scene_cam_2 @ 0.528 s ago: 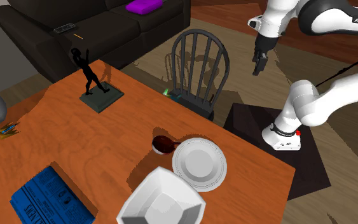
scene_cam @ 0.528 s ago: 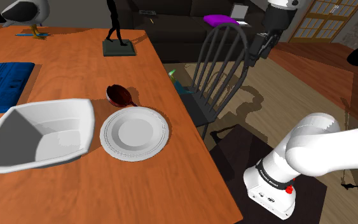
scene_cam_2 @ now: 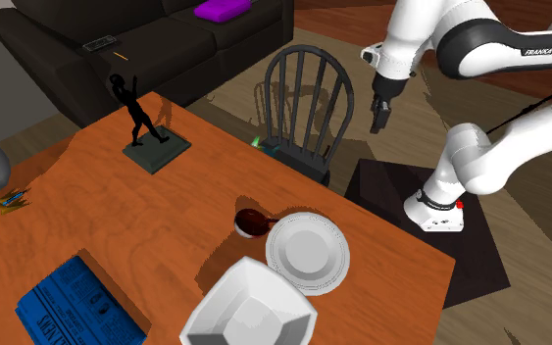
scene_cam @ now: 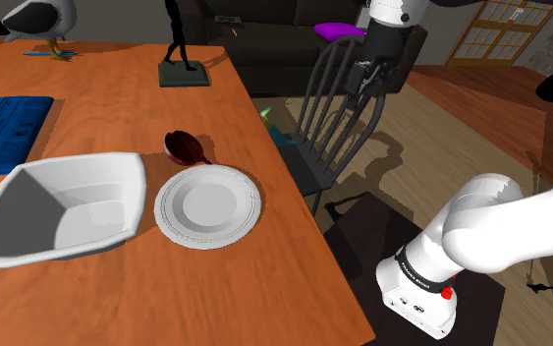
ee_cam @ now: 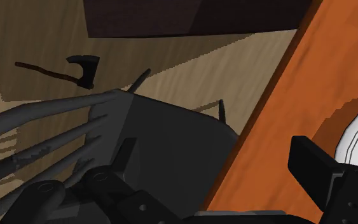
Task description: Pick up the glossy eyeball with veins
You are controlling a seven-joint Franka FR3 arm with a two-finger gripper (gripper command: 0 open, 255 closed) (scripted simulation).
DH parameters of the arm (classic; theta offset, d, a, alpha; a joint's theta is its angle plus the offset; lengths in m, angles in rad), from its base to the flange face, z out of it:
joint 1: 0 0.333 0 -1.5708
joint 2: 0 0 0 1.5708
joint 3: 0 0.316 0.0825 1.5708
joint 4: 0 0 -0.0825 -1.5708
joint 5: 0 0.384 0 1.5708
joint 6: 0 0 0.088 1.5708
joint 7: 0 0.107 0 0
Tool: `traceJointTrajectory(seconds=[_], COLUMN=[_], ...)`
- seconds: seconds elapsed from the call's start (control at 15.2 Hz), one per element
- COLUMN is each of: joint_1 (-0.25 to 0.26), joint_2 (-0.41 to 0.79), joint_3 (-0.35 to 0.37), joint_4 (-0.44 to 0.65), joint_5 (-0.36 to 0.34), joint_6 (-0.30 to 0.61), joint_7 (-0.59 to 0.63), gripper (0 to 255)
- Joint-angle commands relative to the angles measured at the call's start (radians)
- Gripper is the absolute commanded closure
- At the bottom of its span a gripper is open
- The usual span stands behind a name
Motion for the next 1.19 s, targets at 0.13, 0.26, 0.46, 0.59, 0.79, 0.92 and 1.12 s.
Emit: traceJointTrajectory(seconds=[0.13,0.26,0.46,0.59,0.79,0.92,1.12], joint_1=[0.018,0.024,0.032,0.036,0.042,0.047,0.057], joint_2=[0.103,0.16,0.25,0.314,0.415,0.486,0.596], joint_3=[0.067,0.098,0.144,0.173,0.215,0.241,0.276], joint_4=[0.021,0.041,0.08,0.113,0.171,0.217,0.295], joint_5=[0.026,0.032,0.034,0.029,0.011,-0.007,-0.043], joint_6=[0.086,0.125,0.178,0.21,0.251,0.273,0.298], joint_7=[0.078,0.115,0.171,0.21,0.269,0.311,0.374], gripper=[0,0,0,0,0,0,0])
